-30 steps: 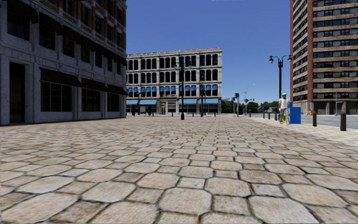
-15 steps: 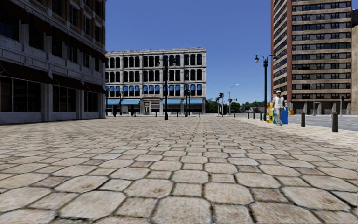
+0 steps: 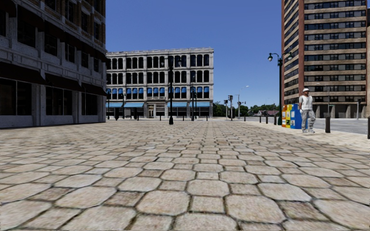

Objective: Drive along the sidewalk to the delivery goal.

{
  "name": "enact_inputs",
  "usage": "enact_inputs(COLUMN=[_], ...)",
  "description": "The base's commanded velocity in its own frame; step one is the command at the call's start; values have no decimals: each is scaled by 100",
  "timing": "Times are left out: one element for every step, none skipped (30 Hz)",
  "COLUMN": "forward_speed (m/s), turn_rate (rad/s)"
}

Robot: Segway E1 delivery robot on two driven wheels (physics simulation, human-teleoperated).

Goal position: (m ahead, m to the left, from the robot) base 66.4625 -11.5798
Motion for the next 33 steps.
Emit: enact_inputs(forward_speed=[189,189,189,189,189,189,189,189,189,189,189,189,189,189,189,189,189,189,189,189,189,189,189,189,189,189,189,189,189,189,189,189,189], turn_rate=[0,0,0,0,0,0,0,0,0,0,0,-13,-23,-29,-31,-32,-32,-32,-32,-32,-32,-32,-32,-32,-32,-32,-32,-32,-32,-32,-32,-32,-32])
